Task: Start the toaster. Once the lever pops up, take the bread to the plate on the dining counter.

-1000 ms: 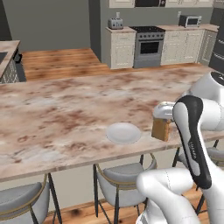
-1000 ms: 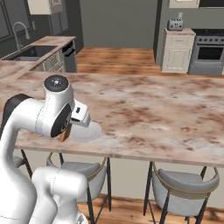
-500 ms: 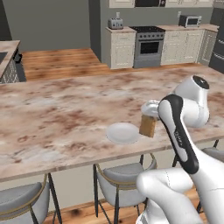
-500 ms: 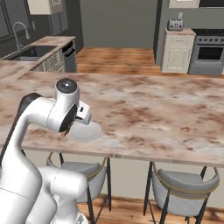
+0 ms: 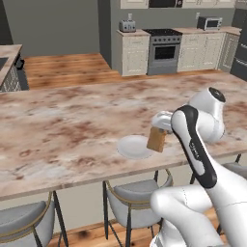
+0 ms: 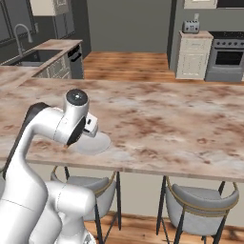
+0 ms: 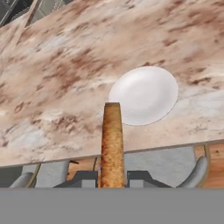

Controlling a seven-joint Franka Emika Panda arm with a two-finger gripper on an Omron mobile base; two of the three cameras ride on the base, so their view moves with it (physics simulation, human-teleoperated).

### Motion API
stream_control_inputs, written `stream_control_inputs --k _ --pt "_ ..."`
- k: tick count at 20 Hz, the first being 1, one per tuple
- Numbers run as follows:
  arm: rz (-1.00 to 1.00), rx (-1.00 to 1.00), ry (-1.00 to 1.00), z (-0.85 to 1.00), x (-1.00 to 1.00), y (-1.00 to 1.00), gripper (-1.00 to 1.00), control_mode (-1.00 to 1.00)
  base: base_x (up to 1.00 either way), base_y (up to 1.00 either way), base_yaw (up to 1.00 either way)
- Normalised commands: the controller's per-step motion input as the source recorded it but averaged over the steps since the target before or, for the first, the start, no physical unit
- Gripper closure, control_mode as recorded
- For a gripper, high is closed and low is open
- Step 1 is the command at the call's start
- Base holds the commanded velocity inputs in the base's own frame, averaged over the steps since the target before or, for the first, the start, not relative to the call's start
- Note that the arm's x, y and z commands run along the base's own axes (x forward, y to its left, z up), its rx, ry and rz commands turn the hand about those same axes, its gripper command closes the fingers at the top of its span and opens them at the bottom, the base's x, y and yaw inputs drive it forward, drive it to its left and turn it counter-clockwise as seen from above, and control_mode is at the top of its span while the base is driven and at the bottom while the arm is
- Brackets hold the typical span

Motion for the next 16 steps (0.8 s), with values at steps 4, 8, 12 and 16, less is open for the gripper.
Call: stream_control_inputs --k 4,8,12,16 --pt "0.00 0.01 -0.04 -0.19 0.11 0.26 1.00 -1.00 0.00 0.00 0.00" --pt "0.00 0.04 -0.11 -0.21 0.06 0.08 1.00 -1.00 0.00 0.00 0.00" --pt "0.00 0.03 -0.15 -0.19 0.24 0.00 1.00 -1.00 0.00 0.00 0.00" --pt "0.00 0.04 -0.13 -0.17 0.20 0.00 1.00 -1.00 0.00 0.00 0.00"
